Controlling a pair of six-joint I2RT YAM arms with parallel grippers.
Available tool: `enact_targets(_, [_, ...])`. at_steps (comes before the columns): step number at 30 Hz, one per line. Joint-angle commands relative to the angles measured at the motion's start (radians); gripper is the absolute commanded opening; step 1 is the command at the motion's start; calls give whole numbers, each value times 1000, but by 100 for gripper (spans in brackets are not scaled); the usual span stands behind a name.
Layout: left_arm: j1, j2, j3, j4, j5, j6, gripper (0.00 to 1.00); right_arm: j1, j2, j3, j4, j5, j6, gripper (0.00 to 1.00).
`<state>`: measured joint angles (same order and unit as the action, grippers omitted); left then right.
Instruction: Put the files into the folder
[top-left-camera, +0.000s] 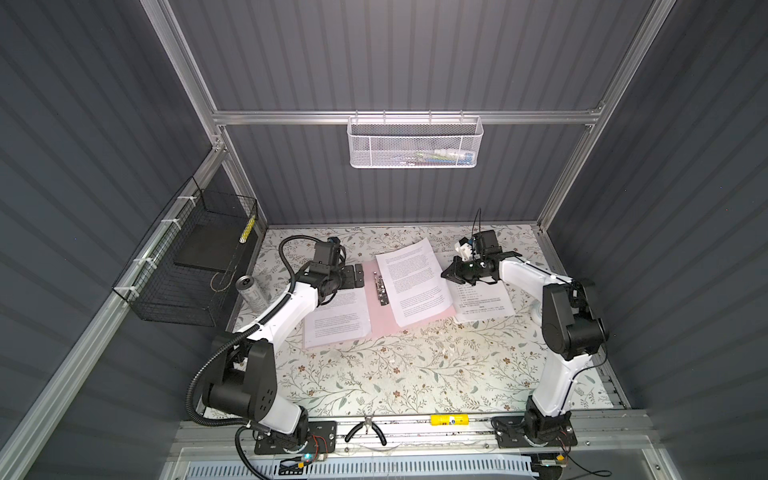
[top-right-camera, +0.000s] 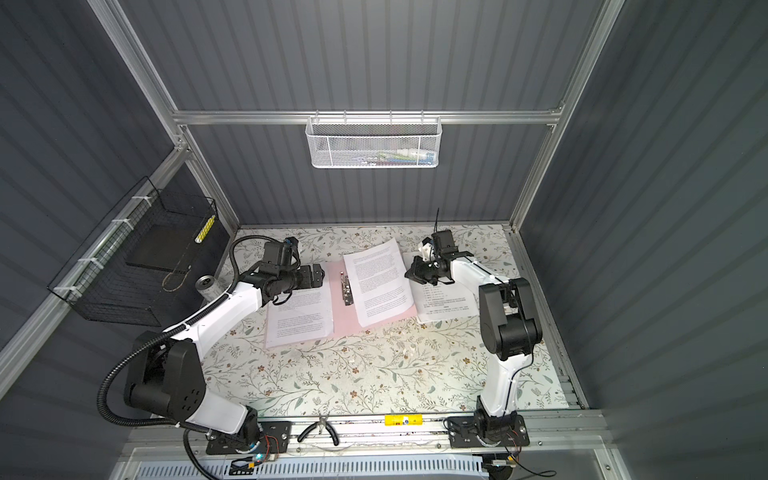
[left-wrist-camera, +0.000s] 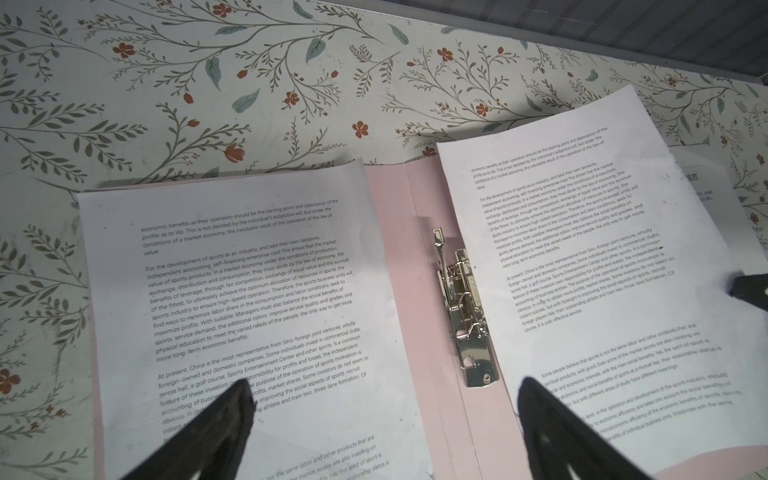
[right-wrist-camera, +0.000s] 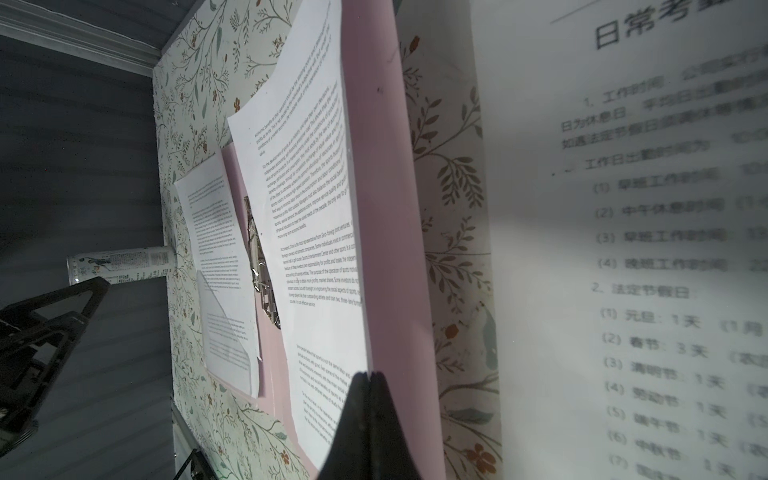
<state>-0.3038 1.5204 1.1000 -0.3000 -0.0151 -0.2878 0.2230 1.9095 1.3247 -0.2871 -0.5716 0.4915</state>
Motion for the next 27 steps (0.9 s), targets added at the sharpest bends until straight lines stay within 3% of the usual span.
enact_targets(1, [6,3,-6,-14,18,19,100,1,26,-7,36,-26,38,0])
enact_targets(11, [6,21,-6,-8,34,19,99,10,48,-3,47,-74,62,0])
enact_targets(27, [6,8,-23,-14,18,22,99,36,13,-49,47,-26,98,0])
